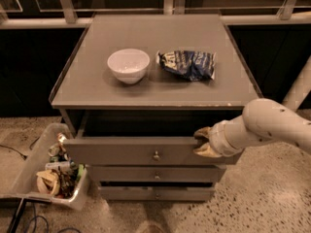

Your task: Open top drawer

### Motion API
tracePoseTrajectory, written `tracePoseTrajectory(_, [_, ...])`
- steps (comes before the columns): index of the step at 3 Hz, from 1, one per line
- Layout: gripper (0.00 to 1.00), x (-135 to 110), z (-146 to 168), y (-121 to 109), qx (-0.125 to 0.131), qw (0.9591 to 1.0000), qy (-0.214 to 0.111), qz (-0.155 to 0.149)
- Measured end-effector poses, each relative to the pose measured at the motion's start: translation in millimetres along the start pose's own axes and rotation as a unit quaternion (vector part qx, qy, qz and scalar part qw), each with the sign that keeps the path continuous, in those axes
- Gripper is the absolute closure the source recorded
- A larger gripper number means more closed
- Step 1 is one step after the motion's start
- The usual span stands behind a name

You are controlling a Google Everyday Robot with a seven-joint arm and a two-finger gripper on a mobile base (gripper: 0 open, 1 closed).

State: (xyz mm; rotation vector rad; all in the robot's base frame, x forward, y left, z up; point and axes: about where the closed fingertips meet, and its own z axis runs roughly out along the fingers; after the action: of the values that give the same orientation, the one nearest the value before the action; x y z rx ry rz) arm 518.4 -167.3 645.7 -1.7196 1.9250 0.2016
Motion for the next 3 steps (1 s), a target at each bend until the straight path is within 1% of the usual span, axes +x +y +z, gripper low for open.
tracePoseTrajectory(1, [0.81, 0.0, 0.0, 0.0, 0.000, 1.0000, 0.000, 0.000])
tracePoseTrajectory(2, [0.58, 0.0, 0.0, 0.0, 0.000, 1.0000, 0.000, 0.000])
tracePoseTrajectory(3, [0.61, 0.0, 0.0, 0.0, 0.000, 1.0000, 0.000, 0.000])
